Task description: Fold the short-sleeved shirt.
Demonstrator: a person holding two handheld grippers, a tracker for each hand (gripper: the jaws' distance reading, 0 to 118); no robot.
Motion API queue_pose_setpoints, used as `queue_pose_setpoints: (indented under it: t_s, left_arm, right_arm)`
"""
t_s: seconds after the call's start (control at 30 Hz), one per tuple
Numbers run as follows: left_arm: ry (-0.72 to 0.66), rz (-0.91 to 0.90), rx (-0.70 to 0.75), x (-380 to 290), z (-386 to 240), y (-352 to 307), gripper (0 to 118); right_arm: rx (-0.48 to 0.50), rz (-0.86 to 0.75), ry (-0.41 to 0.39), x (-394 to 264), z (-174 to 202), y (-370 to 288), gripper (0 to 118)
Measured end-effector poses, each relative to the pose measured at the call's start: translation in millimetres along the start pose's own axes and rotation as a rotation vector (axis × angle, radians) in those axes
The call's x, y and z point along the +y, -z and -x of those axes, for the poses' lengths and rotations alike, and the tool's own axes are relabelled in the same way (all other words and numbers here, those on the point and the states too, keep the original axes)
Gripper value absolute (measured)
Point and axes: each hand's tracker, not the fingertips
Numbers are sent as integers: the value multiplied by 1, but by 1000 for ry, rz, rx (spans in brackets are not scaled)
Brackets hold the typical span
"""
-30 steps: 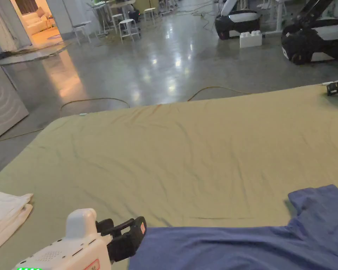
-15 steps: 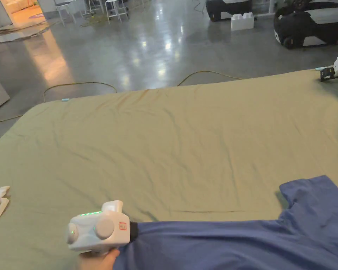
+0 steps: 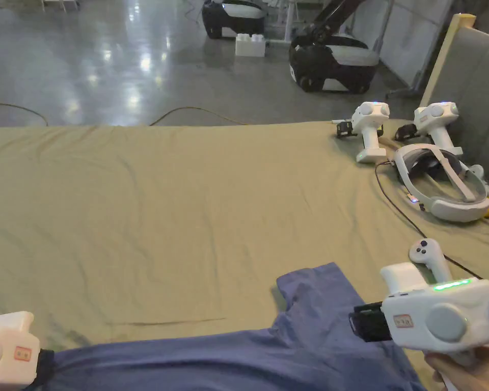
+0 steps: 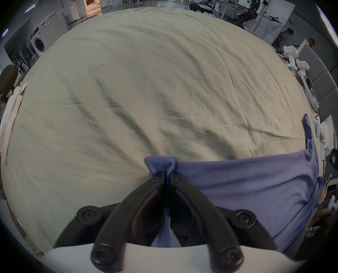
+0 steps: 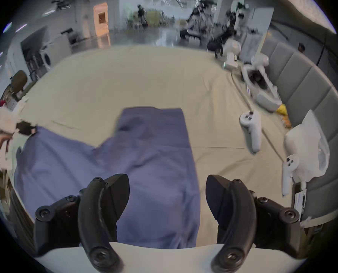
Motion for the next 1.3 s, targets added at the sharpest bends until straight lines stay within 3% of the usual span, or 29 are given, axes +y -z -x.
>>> queue_pose_setpoints:
  t_s: [0.13, 0.27, 0.33, 0.37, 0.43, 0.5, 0.63, 0.77, 0.9, 1.0, 1.17, 1.3]
  left_arm:
    - [23, 5, -3, -3, -5, -6, 6]
    - [32, 19, -9, -2, -7, -7, 6]
    - [52, 19, -5, -4, -11, -8, 6]
    - [56, 18, 0, -5, -13, -9, 6]
    - [40, 19, 17, -3, -16, -12, 6]
    - [-14, 28, 16, 0, -18, -25, 6]
    - [-14, -148, -176, -19, -3, -86, 6]
    - [100, -259, -230, -88, 12, -144, 6]
    - [41, -270, -263, -168, 41, -163, 6]
    - [-48, -269, -316, -217, 57, -166, 6]
    - [-78, -250, -345, -262, 67, -149, 6]
    - [-78, -230, -306, -263, 64, -134, 7]
  right_arm:
    - [-73, 215, 122, 22, -33, 82, 84]
    - [-86, 223, 125, 14, -29, 93, 75]
    - [-30, 181, 87, 9, -21, 82, 45]
    - [-32, 182, 72, 9, -18, 80, 3]
    - [-56, 165, 38, 5, -10, 74, 1]
    - [-12, 112, 1, -1, -6, 58, 1]
    - [31, -62, -18, -23, 0, -14, 1]
    - [101, -160, 53, -70, -4, -88, 1]
    - [81, -180, 78, -139, -13, -129, 1]
    - [72, -168, 105, -185, -18, -139, 1]
    - [75, -100, 241, -237, -19, -123, 1]
    - [45, -80, 209, -242, -7, -100, 1]
